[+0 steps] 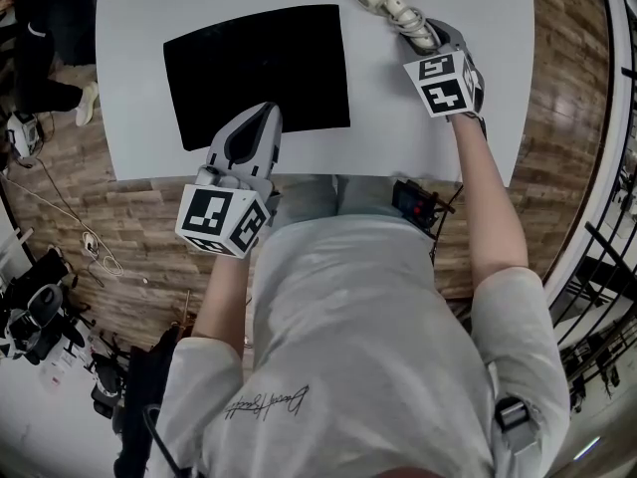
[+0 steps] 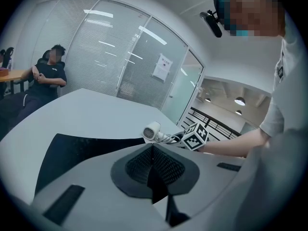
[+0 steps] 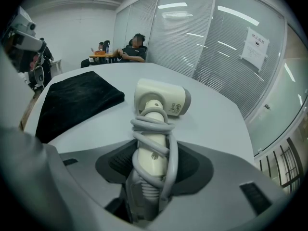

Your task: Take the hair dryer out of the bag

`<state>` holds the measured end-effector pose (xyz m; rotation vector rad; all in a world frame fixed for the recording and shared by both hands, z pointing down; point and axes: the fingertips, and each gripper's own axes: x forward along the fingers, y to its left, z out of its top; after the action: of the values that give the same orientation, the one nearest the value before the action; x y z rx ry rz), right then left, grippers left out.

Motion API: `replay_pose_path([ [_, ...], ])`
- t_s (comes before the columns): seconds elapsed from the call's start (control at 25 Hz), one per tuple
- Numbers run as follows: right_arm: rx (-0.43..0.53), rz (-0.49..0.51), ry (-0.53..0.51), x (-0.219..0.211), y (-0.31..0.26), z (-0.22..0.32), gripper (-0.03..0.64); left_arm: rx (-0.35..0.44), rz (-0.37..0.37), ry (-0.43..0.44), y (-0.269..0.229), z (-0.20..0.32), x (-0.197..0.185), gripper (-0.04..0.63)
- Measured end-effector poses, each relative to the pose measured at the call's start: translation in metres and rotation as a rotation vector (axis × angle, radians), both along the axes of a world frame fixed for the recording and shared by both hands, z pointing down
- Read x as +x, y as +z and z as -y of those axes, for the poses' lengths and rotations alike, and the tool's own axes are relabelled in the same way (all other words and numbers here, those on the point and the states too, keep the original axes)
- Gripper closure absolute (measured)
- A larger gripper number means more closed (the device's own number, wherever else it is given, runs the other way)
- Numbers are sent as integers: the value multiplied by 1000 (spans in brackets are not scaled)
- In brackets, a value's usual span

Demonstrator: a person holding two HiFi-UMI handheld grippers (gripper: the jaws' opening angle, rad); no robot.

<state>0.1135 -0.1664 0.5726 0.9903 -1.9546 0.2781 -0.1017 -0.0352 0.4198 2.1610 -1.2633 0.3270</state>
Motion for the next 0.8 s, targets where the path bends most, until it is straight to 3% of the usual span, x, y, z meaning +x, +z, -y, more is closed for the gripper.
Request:
replay_pose_path([
  [0.8, 44, 54, 14, -4, -38, 5, 354, 44, -6, -3, -12, 0, -5, 583],
])
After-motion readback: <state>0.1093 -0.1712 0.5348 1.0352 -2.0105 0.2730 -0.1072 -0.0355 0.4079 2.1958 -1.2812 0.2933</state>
